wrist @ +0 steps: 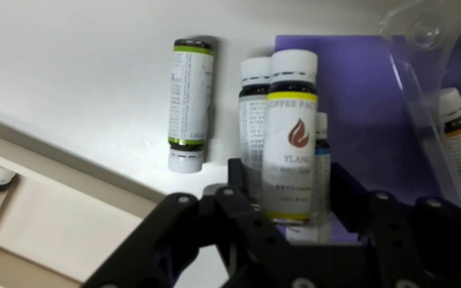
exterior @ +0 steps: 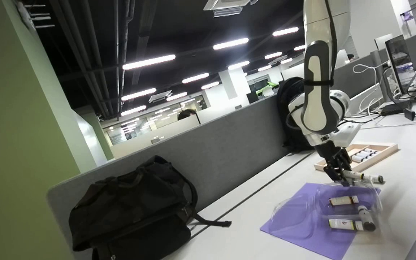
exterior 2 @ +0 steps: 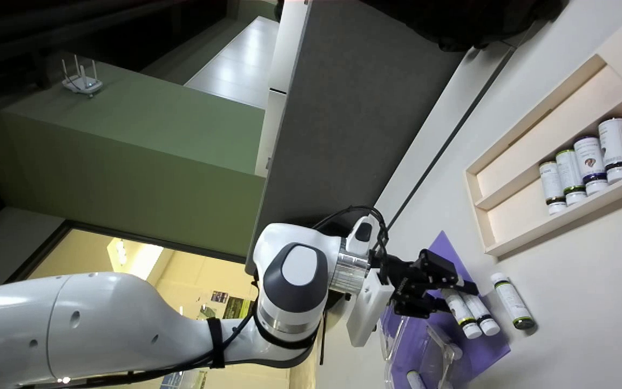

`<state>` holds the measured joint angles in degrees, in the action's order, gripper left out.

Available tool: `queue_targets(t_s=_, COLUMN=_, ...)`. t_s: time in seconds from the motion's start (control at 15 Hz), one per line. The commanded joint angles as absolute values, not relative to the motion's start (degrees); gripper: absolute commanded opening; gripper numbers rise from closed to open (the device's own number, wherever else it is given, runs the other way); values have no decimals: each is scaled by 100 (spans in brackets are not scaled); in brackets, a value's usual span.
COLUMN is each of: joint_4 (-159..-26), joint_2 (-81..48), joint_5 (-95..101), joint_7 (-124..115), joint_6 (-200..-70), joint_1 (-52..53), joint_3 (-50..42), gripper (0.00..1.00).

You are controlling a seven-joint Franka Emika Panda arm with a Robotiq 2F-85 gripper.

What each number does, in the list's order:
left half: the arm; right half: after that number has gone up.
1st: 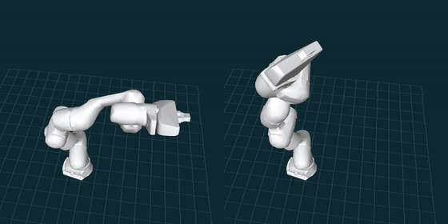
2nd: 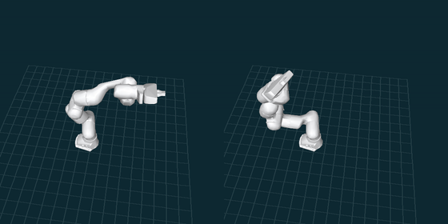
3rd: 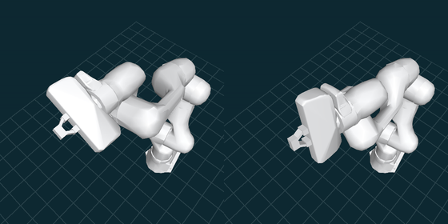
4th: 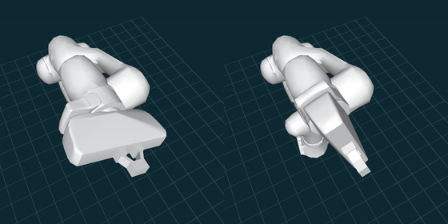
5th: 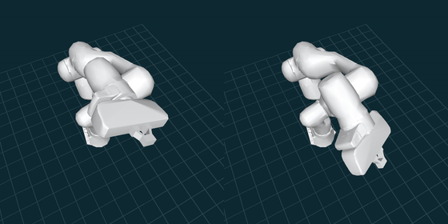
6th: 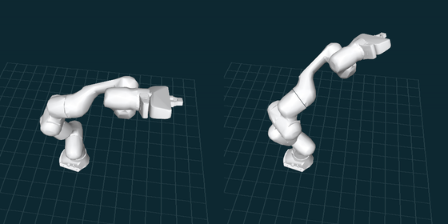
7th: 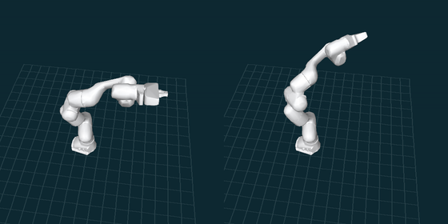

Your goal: Pick up three of the white objects from the transparent bowl and put them on the table

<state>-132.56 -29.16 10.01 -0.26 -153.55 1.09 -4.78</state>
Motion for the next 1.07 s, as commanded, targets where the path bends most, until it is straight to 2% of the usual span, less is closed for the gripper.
queue_targets(t_s=0.0, joint_4=-13334, joint_2=-2959, joint_5=905, joint_7=-270, joint_6=-15499, joint_1=171, joint_3=-526, gripper=35)
queue_targets(t_s=0.07, joint_4=-13349, joint_2=-2966, joint_5=861, joint_7=-273, joint_6=-15495, joint_1=160, joint_3=-513, gripper=35)
queue_targets(t_s=0.13, joint_4=-13332, joint_2=-2991, joint_5=808, joint_7=-265, joint_6=-15472, joint_1=144, joint_3=-503, gripper=85)
queue_targets(t_s=0.2, joint_4=-13336, joint_2=-2988, joint_5=780, joint_7=-270, joint_6=-15461, joint_1=146, joint_3=-506, gripper=86)
queue_targets(t_s=0.33, joint_4=-13365, joint_2=-2932, joint_5=690, joint_7=-251, joint_6=-15442, joint_1=117, joint_3=-483, gripper=96)
queue_targets(t_s=0.47, joint_4=-13378, joint_2=-2848, joint_5=667, joint_7=-270, joint_6=-15392, joint_1=137, joint_3=-509, gripper=100)
queue_targets(t_s=1.0, joint_4=-13301, joint_2=-2711, joint_5=685, joint_7=-118, joint_6=-15138, joint_1=95, joint_3=-461, gripper=100)
